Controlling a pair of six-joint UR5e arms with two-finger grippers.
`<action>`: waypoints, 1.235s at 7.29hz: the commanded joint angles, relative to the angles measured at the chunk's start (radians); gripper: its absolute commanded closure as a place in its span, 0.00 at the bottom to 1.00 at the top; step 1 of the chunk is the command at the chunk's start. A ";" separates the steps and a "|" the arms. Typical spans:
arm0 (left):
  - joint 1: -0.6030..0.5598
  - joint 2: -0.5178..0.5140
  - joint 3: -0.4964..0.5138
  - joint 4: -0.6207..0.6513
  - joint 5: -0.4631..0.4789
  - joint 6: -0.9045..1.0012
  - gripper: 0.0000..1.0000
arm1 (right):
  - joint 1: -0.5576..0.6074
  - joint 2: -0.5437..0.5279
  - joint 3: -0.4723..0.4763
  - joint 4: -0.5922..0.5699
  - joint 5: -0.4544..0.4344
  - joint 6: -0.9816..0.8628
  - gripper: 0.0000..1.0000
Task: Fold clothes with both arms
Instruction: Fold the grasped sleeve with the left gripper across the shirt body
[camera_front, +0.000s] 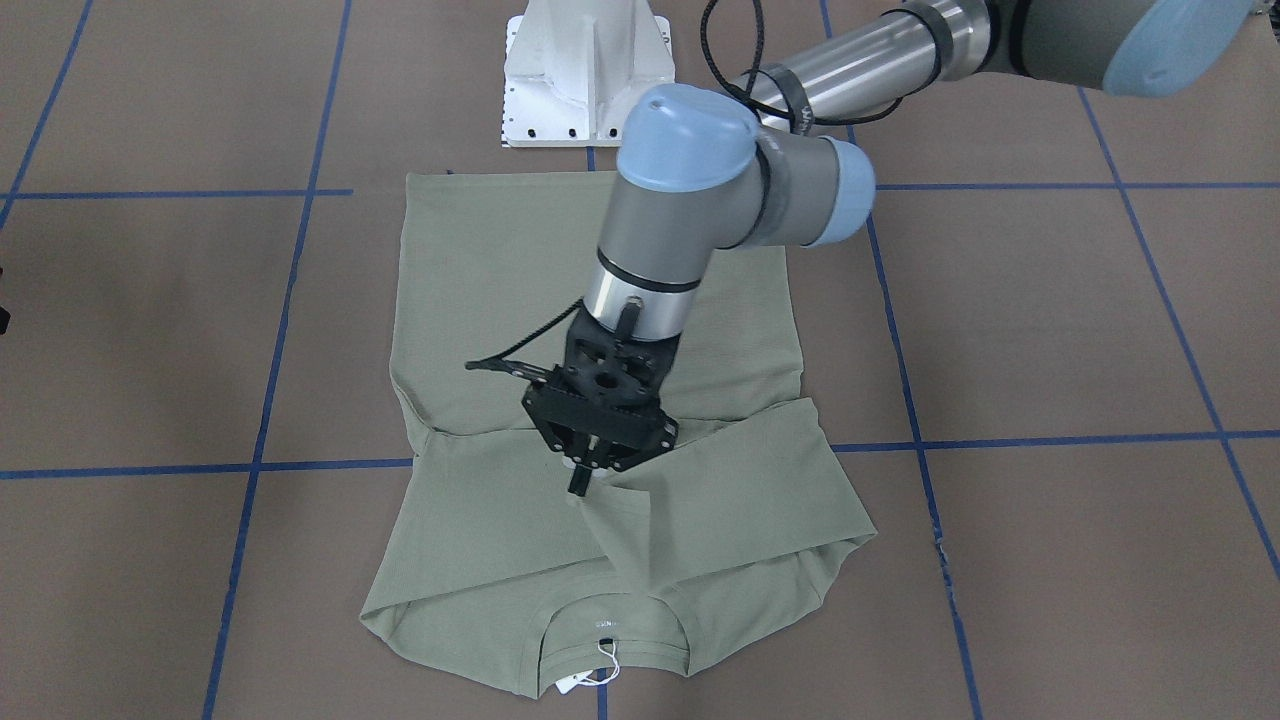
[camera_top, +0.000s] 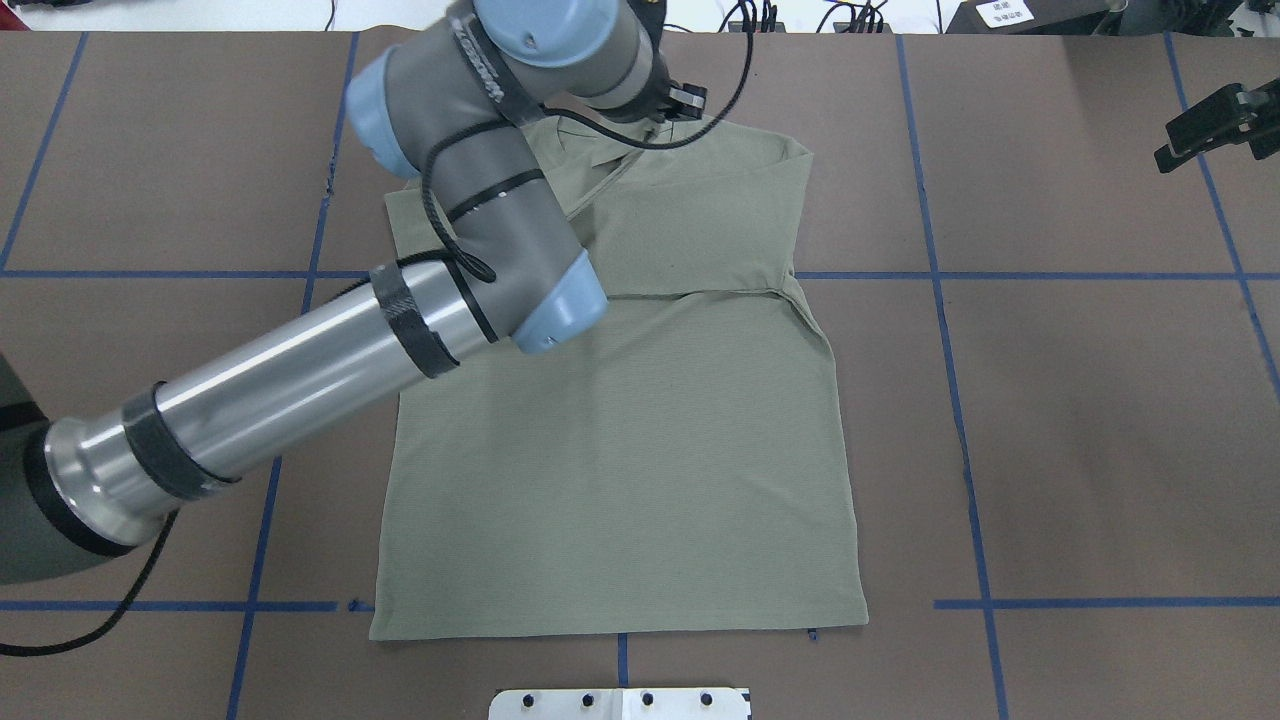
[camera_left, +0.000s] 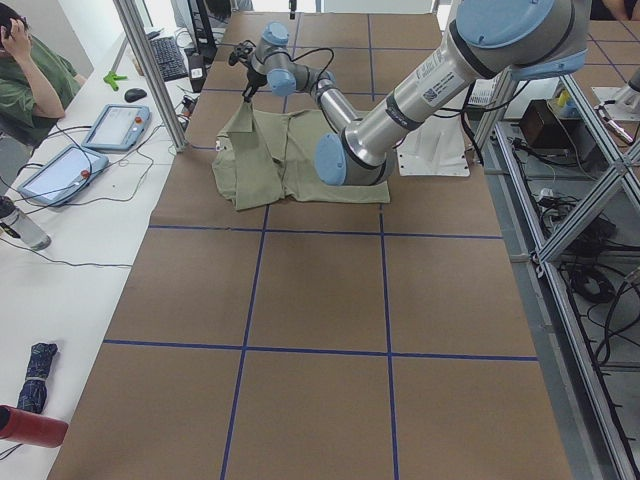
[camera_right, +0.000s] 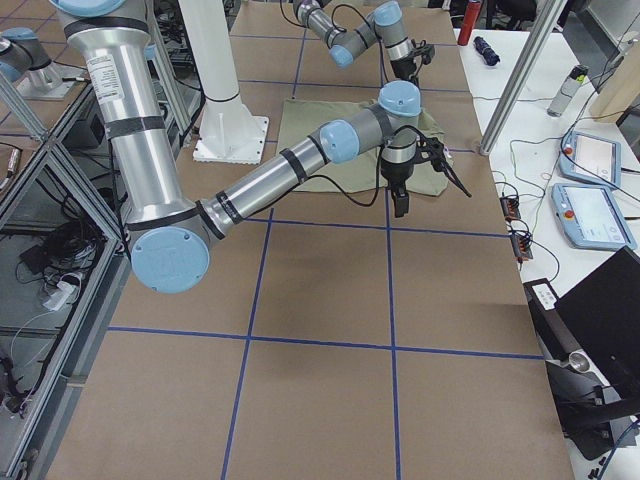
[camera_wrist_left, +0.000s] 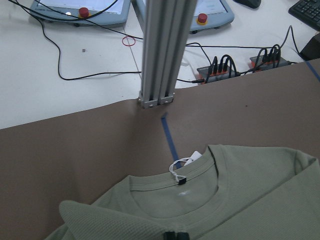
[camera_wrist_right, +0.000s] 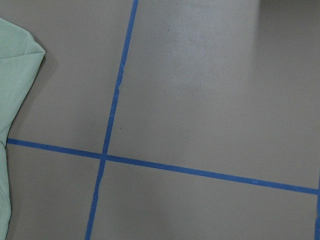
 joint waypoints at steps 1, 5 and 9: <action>0.109 -0.098 0.097 -0.005 0.112 -0.061 1.00 | 0.005 -0.002 0.000 0.000 0.000 0.000 0.00; 0.154 -0.050 0.158 -0.230 0.159 -0.079 0.00 | 0.003 -0.001 0.001 0.000 0.002 0.000 0.00; -0.016 0.149 -0.182 0.048 -0.066 0.150 0.00 | -0.076 0.141 -0.031 0.002 -0.067 0.135 0.00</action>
